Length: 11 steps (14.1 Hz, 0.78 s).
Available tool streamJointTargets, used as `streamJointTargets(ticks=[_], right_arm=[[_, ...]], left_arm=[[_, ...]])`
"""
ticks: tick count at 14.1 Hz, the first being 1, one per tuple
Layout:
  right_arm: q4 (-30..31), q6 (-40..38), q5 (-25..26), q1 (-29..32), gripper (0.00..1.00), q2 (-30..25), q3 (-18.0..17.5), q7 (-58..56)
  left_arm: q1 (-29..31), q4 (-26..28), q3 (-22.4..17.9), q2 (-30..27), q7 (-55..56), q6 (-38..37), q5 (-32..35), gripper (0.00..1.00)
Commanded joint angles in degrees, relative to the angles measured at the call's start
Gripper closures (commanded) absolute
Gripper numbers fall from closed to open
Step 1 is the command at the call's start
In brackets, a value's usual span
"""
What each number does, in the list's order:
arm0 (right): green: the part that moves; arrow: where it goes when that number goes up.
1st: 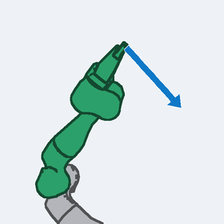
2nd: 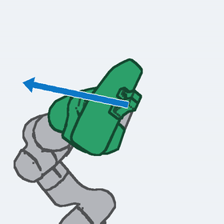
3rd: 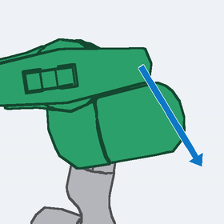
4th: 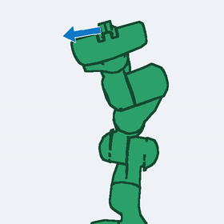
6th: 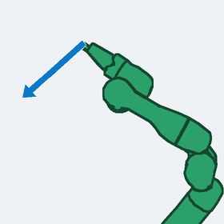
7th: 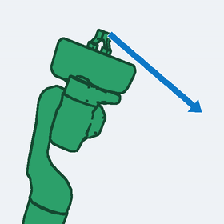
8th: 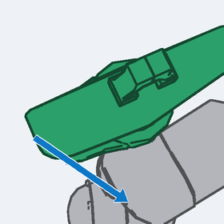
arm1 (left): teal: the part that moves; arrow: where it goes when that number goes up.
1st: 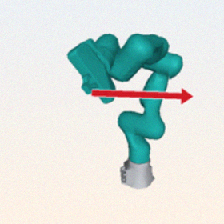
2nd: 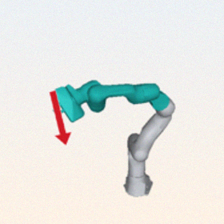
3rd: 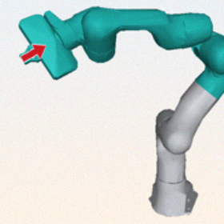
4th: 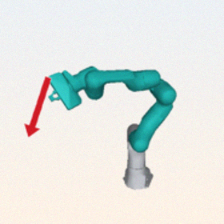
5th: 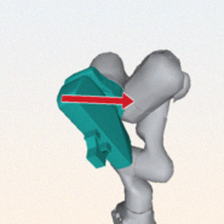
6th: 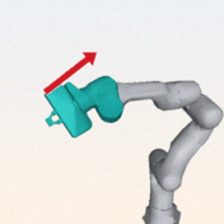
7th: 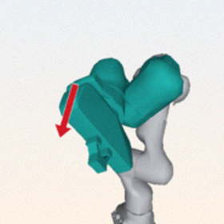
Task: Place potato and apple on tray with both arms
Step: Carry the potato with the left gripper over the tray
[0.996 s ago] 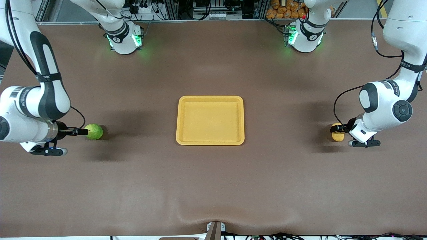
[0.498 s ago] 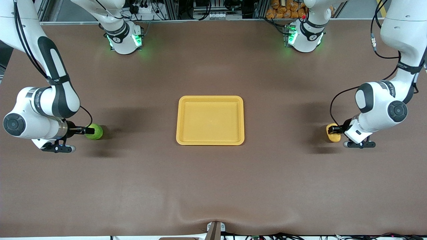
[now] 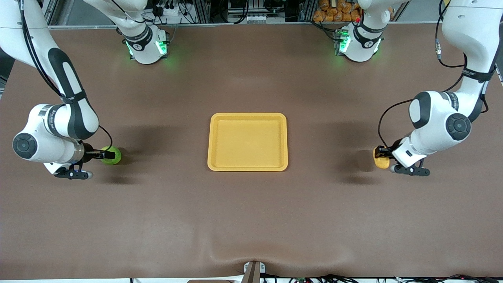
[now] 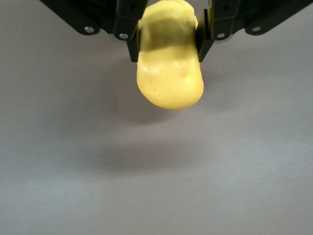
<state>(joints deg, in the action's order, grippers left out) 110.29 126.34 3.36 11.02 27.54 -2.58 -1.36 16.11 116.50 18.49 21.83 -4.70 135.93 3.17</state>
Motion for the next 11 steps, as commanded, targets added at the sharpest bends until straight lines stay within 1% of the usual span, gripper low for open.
streamJointTargets(ticks=[1, 3, 4, 6, 7, 8, 9, 10, 11], right_arm=[[2.38, 3.02, -1.07, 1.28, 0.0, -0.3, -0.93, -0.14], [3.61, 4.43, -1.6, 1.11, 0.0, -0.3, -0.93, -0.14], [3.88, 4.96, -1.69, 1.19, 0.0, -0.04, -0.93, -0.14], [3.97, 5.23, -1.69, 1.63, 0.0, 0.14, -1.02, -0.14], [3.97, 5.14, -1.69, 1.63, 0.14, 0.14, -1.02, -0.14], [4.06, 5.14, -1.69, 1.72, 0.36, 0.14, -1.11, -0.14], [4.06, 5.14, -1.69, 1.72, 0.52, 0.14, -1.11, -0.14], [3.97, 4.97, -1.69, 1.81, 0.75, 0.05, -1.11, -0.22], [3.97, 4.62, -1.69, 1.63, 0.92, -0.03, -1.02, -0.22]], left_arm=[[0.06, -1.36, 2.68, -0.73, 0.22, -2.86, -0.19, 1.0], [-0.37, -1.45, 5.23, -0.73, 1.62, -3.12, -0.19, 1.0], [-1.6, -1.45, 5.93, -0.56, 2.15, -3.12, -0.1, 1.0], [-5.54, -2.24, 5.85, -0.47, 5.21, -3.21, -0.1, 1.0], [-7.3, -2.59, 5.85, -0.29, 7.67, -3.21, -0.1, 1.0], [-9.24, -3.12, 5.85, -0.21, 9.87, -3.13, -0.1, 1.0], [-11.34, -4.25, 5.85, -0.03, 11.98, -3.21, -0.1, 1.0], [-13.54, -4.79, 5.85, -0.03, 14.35, -3.3, -0.1, 1.0], [-15.13, -5.66, 5.85, 0.15, 17.07, -3.56, -0.1, 1.0]])
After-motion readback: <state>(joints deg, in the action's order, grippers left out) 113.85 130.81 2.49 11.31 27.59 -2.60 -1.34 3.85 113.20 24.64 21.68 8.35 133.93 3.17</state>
